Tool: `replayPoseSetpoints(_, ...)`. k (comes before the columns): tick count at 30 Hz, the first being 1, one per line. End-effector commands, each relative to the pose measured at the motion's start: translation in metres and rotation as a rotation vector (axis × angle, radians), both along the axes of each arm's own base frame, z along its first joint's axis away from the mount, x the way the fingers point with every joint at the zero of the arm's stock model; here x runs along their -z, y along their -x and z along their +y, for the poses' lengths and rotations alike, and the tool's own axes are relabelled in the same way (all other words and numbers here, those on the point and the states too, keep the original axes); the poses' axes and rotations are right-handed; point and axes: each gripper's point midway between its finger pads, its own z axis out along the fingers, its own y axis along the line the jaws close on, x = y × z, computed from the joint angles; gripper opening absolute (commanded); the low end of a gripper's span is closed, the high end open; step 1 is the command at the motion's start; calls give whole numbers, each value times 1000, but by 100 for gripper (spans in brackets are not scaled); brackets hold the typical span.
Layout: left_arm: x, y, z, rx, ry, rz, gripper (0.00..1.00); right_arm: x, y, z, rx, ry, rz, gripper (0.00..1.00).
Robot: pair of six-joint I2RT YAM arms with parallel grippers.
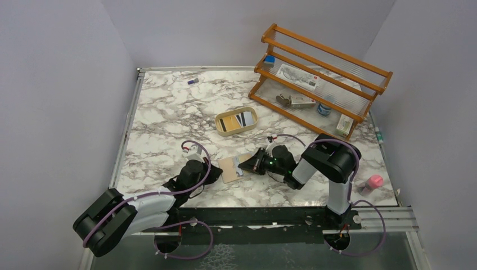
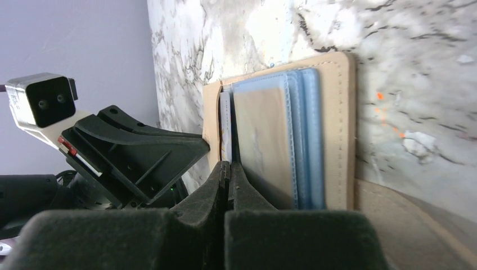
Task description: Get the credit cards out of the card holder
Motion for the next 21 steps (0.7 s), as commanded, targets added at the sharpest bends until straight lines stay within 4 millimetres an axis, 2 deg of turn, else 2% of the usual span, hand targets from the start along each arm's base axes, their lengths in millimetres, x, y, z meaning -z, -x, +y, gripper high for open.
replayPoseSetpoints(1, 38, 20, 23, 1, -127, 98, 0, -8, -5, -9, 21, -9, -38, 0)
replayPoseSetpoints(14, 39, 20, 23, 0, -136, 105, 0, -6, -4, -25, 34, 5, -42, 0)
replayPoseSetpoints(21, 41, 20, 24, -2, -139, 109, 0, -9, -5, -45, 41, 69, -73, 1)
